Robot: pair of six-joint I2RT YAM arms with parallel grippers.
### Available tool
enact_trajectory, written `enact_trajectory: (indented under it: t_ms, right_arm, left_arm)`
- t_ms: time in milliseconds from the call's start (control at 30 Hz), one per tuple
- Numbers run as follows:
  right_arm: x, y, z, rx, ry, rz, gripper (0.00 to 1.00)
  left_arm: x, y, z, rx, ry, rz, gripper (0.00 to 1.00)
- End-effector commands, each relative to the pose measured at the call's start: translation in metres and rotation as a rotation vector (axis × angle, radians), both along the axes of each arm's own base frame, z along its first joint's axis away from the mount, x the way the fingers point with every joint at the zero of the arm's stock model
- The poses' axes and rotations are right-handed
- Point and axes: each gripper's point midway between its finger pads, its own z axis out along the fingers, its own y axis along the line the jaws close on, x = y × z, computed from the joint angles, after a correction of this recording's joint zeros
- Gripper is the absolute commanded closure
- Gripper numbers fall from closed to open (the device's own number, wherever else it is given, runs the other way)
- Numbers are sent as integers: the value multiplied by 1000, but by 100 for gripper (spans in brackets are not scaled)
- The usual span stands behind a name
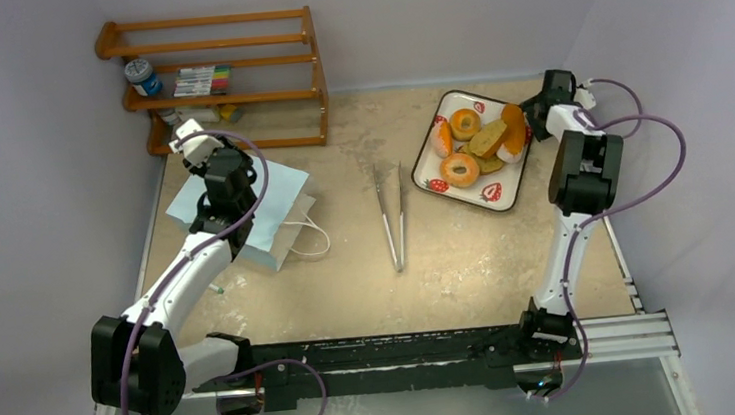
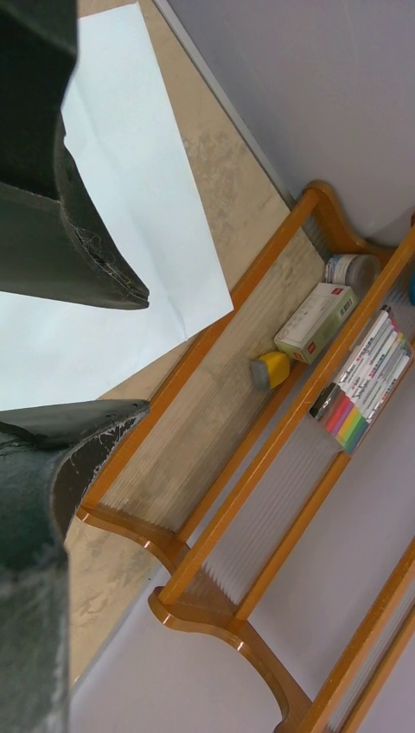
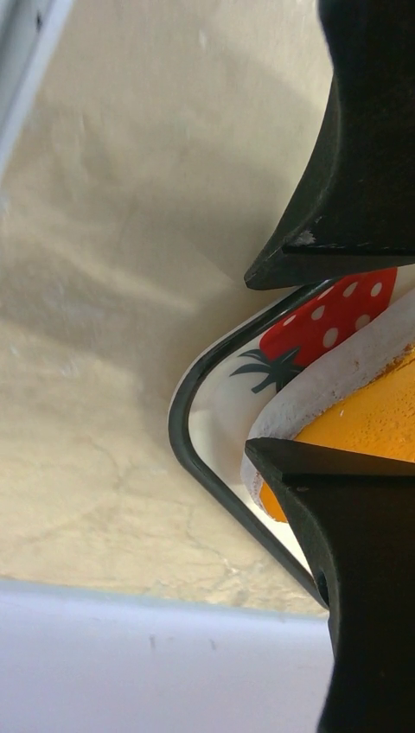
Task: Take the fake bread out of the paper bag
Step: Move the container to the center of the board.
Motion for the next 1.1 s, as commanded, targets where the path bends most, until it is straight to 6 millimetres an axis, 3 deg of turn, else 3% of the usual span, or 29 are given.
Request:
enact_trajectory:
  t_ms: [0,367,1067]
  right_arm:
    - [-16,60,-52,90,169,179,33]
    - [-8,111,-36,33,174,317,33]
    - [-50,252,-29,82,194,414,33]
  left_arm:
    - [4,-3,13,-5,-56,-9,58]
    - [2,-4,16,-18,-72,-16,58]
    - [-25,4,16,-63,-99,-1,58]
